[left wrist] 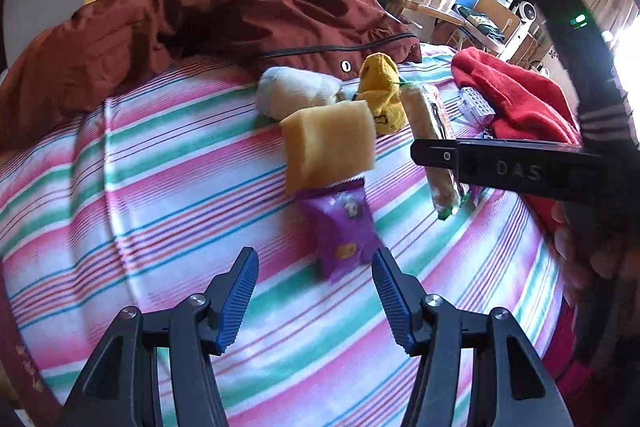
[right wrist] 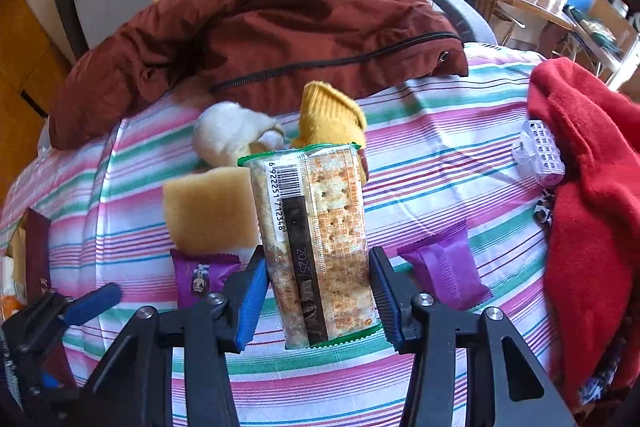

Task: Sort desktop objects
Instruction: 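Grasp the long cracker pack with the right gripper, then grasp the purple snack packet with the left gripper while the right lifts the crackers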

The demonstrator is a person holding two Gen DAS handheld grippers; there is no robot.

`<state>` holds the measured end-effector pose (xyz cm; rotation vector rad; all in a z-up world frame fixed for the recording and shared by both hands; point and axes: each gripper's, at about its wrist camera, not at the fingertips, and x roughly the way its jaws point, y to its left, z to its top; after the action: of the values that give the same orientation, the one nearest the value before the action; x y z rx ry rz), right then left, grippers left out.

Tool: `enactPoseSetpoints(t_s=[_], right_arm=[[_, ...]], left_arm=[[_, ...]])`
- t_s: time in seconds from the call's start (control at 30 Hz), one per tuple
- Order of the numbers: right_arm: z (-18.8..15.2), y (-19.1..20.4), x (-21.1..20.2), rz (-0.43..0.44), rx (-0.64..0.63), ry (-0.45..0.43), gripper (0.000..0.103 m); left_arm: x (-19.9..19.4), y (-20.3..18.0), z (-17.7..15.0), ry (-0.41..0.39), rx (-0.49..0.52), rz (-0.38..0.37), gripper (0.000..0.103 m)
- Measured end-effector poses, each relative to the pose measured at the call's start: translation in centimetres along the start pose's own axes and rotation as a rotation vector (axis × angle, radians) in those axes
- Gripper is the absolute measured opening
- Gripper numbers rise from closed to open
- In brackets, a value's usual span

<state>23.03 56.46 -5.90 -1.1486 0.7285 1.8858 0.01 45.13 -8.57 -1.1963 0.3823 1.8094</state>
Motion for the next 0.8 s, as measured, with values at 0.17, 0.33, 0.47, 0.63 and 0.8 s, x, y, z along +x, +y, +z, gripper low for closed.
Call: enactPoseSetpoints(t_s=[0.17, 0.33, 0.47, 0.63, 0.8], right_arm=[[0.5, 0.4, -0.5, -0.006, -0.004, -0.031, 0.05], [0.8, 0.3, -0.7, -0.011, -0.005, -0.041, 0.05], [0.8, 0.4, -0.6, -0.008, -0.012, -0.044, 0.05], [0.7, 0.6, -0.5, -0.007, -0.025, -0.041, 0.05], [0.5, 1.6, -0.8, 0.022, -0.077, -0.064, 0.05]], left_arm=[[2.1, -1.4, 1.3, 0.016, 0.013, 0.007, 0.06], [4.3, -2.3, 2.2, 0.036, 0.025, 0.043, 0.06], [5.6, -2.3, 2.6, 0.045, 0.032, 0.066, 0.058], [5.3, -1.5, 1.9, 0.012, 0.036, 0.055, 0.044], [3.6, 0.0, 0.2, 0.002, 0.016, 0.048, 0.043]])
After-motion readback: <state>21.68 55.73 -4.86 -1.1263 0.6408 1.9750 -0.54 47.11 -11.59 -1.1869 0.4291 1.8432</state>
